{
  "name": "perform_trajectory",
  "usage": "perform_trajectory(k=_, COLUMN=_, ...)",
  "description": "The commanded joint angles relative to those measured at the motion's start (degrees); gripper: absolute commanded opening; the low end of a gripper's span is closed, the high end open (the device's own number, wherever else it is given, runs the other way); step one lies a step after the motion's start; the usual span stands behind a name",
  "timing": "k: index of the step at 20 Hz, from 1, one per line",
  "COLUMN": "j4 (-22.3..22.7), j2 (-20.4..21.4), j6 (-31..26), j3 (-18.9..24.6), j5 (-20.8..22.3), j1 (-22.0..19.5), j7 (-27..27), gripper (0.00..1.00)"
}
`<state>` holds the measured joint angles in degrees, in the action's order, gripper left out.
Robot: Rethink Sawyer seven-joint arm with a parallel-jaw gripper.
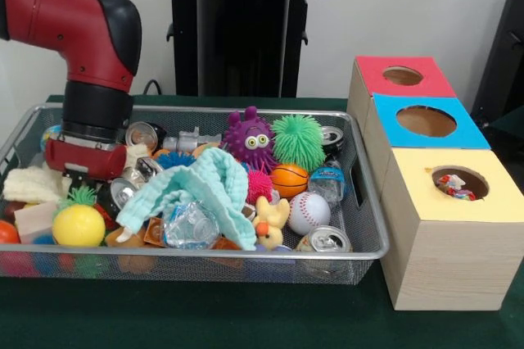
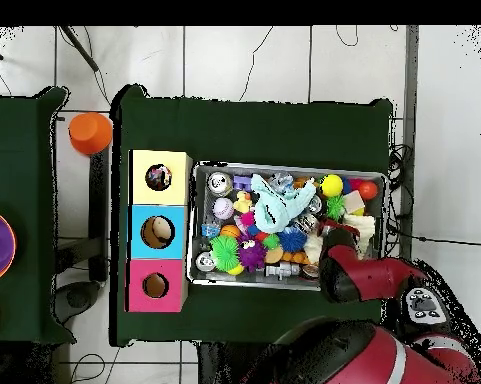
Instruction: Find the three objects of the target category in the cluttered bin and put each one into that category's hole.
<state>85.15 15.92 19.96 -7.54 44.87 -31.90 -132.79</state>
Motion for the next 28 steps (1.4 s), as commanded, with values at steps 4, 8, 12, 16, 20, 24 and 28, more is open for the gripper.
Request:
perform_trajectory(k=4, j4=-9.02, j2=-7.80, j6=-7.96, j3=9.49, j5=3.92, j1=-4.44, j7=-1.21, gripper=0.00)
perform_trajectory(k=8, j4=-5.23, j2=-3.69, j6=-14.99, j3=14.03, j5=6.06, j1=-7.40, j7=1.38, gripper=0.00)
perform_trajectory(k=12, j4=0.84, j2=1.98, j6=-21.24, j3=19.47, j5=7.05, j1=-11.65, j7=4.81, gripper=0.00)
perform_trajectory(k=16, j4=6.54, j2=7.63, j6=-25.94, j3=22.54, j5=6.02, j1=-14.34, j7=7.90, gripper=0.00)
perform_trajectory(k=20, j4=12.07, j2=13.82, j6=-30.74, j3=25.44, j5=4.03, j1=-16.70, j7=10.35, gripper=0.00)
perform_trajectory(k=24, j4=17.79, j2=20.41, j6=-36.98, j3=29.10, j5=1.36, j1=-19.59, j7=13.60, gripper=0.00)
perform_trajectory(k=28, j4=20.55, j2=24.12, j6=-41.88, j3=32.82, j5=-1.13, j1=-22.10, j7=15.45, gripper=0.00)
